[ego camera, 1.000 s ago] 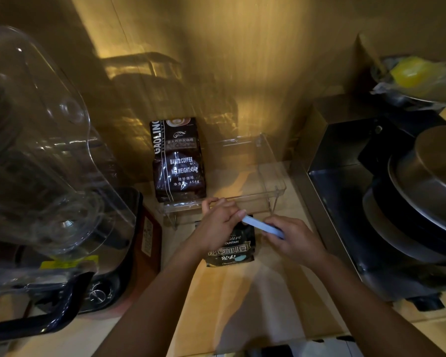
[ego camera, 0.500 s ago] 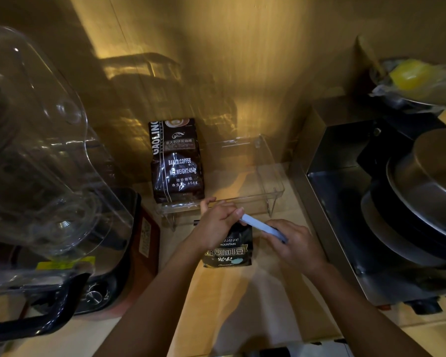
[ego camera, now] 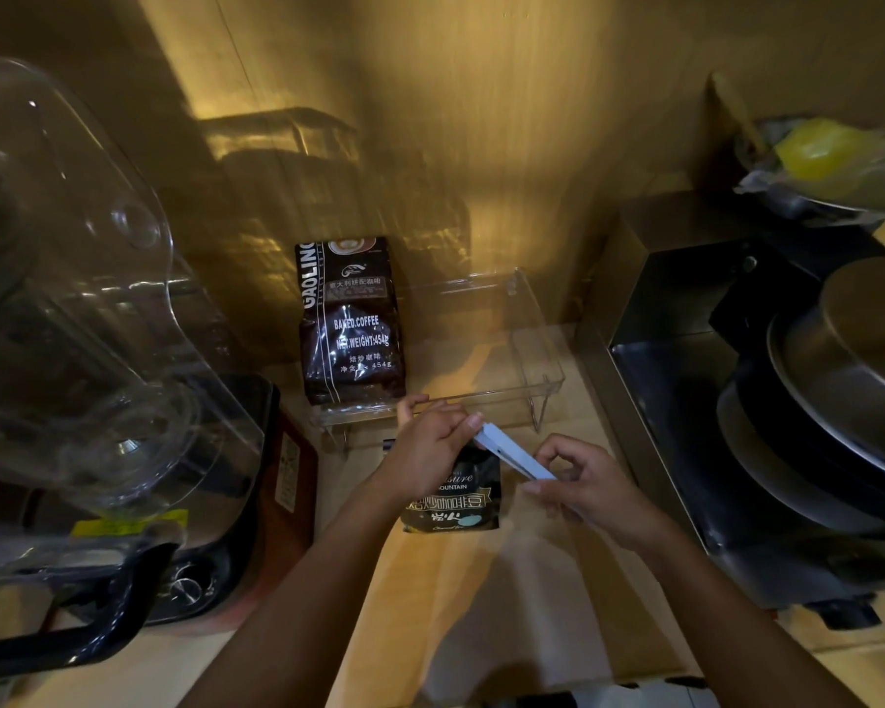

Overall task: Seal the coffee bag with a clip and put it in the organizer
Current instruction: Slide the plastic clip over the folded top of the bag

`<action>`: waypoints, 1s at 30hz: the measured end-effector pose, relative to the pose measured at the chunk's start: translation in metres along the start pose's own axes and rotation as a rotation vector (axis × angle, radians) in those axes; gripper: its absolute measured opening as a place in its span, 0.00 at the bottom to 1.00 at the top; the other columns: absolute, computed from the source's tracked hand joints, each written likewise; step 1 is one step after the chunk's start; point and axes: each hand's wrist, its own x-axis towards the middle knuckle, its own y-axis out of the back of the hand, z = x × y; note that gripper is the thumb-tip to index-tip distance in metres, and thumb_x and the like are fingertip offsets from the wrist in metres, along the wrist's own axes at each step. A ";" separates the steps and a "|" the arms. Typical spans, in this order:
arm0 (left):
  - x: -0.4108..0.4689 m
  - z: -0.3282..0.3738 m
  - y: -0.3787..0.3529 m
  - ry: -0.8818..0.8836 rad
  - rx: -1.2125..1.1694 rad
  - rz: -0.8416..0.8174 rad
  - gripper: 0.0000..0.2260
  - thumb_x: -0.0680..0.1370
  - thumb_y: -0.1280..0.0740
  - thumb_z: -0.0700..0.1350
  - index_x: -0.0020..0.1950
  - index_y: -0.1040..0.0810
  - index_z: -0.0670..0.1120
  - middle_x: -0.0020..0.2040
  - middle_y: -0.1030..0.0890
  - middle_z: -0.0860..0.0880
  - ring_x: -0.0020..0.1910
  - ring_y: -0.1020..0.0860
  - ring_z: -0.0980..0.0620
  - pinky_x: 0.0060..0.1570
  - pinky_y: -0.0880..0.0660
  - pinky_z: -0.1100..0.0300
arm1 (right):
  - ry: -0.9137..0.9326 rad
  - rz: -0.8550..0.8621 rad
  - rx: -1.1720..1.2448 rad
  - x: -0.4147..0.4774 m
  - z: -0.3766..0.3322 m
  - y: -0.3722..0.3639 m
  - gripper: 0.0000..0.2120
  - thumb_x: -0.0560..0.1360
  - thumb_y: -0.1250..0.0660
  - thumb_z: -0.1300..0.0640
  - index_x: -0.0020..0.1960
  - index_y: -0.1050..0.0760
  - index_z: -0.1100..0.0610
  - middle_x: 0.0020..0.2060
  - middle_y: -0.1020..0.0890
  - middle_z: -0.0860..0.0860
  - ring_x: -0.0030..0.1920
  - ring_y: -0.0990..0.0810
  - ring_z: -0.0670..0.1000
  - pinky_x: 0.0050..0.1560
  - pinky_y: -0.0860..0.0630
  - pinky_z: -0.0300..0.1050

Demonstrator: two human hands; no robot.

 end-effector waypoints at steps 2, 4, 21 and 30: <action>0.000 0.000 0.000 0.005 0.003 -0.010 0.14 0.80 0.45 0.48 0.36 0.27 0.53 0.33 0.29 0.56 0.45 0.29 0.57 0.60 0.50 0.55 | -0.008 -0.019 0.053 -0.002 -0.002 0.006 0.09 0.65 0.27 0.63 0.37 0.28 0.57 0.26 0.23 0.56 0.24 0.27 0.49 0.23 0.32 0.39; 0.001 0.001 0.001 0.009 0.022 -0.018 0.15 0.80 0.45 0.48 0.36 0.25 0.52 0.34 0.28 0.56 0.45 0.29 0.57 0.60 0.50 0.56 | -0.025 -0.033 0.054 -0.003 -0.004 0.011 0.08 0.63 0.26 0.61 0.38 0.25 0.57 0.28 0.21 0.56 0.26 0.25 0.49 0.25 0.30 0.40; -0.024 0.011 0.002 0.160 0.012 0.148 0.07 0.75 0.35 0.45 0.43 0.32 0.53 0.38 0.31 0.63 0.50 0.32 0.49 0.34 0.40 0.63 | 0.246 0.204 -0.500 -0.001 0.006 0.031 0.07 0.63 0.24 0.62 0.38 0.21 0.60 0.39 0.22 0.50 0.41 0.23 0.44 0.44 0.32 0.28; -0.026 0.007 0.006 0.071 0.004 0.218 0.04 0.73 0.32 0.38 0.40 0.27 0.44 0.42 0.26 0.50 0.43 0.28 0.51 0.40 0.35 0.73 | 0.262 0.070 -0.752 0.005 -0.009 0.021 0.06 0.68 0.28 0.54 0.44 0.21 0.52 0.42 0.22 0.47 0.42 0.23 0.47 0.41 0.32 0.33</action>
